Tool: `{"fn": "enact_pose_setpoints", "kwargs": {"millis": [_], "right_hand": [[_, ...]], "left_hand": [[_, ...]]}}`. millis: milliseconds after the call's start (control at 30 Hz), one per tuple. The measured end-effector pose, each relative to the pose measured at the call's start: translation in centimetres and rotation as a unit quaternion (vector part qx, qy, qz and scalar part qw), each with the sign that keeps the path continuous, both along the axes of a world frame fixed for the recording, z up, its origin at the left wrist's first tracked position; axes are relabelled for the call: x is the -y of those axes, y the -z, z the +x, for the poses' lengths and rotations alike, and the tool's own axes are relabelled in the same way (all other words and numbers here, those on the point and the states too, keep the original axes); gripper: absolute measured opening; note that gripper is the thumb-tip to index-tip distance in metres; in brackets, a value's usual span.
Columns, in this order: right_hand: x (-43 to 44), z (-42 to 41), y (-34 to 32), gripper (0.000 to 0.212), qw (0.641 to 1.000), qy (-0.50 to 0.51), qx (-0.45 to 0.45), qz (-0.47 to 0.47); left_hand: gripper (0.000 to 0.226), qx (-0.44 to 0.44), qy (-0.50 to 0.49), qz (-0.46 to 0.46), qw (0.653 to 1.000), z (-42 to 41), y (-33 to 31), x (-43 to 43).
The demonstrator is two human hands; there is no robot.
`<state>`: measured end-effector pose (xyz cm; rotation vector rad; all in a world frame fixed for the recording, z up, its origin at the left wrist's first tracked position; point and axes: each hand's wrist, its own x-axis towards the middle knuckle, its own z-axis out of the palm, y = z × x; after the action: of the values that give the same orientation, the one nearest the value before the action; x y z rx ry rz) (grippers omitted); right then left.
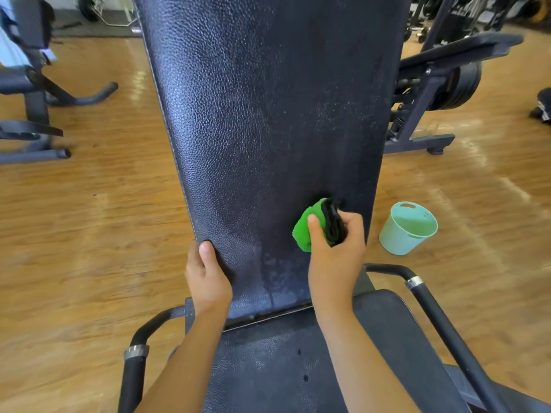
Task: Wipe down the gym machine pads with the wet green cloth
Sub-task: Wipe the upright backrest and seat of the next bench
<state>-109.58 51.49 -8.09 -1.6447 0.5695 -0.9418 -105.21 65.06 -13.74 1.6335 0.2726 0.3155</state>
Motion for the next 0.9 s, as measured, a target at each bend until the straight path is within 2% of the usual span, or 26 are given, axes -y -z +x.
{"fn": "enact_pose_setpoints", "kwargs": {"millis": [167, 333, 533, 733, 800, 900], "right_hand": [[-0.7, -2.1, 3.8, 0.019, 0.999, 0.003, -0.044, -0.001], [-1.7, -4.1, 7.4, 0.019, 0.994, 0.016, -0.101, 0.044], [-2.2, -2.7, 5.4, 0.024, 0.990, 0.040, -0.080, 0.107], [-3.4, 0.1, -0.3, 0.023, 1.000, -0.010, -0.008, 0.002], [-3.7, 0.3, -0.4, 0.023, 1.000, -0.024, -0.004, -0.016], [-4.0, -0.8, 1.8, 0.023, 0.999, -0.034, -0.020, -0.013]], "left_hand": [[0.062, 0.040, 0.014, 0.001, 0.999, 0.3, 0.4, -0.2], [0.061, 0.054, 0.023, 0.000, 0.998, 0.6, 0.8, -0.4], [0.061, 0.061, 0.020, 0.003, 0.998, 0.6, 0.8, -0.4], [0.061, 0.023, 0.044, -0.013, 0.999, 0.2, 0.3, -0.7], [0.062, 0.012, 0.051, -0.008, 0.999, 0.1, 0.2, -0.8], [0.046, -0.002, 0.058, -0.008, 0.998, -0.2, -0.4, -0.8]]}}
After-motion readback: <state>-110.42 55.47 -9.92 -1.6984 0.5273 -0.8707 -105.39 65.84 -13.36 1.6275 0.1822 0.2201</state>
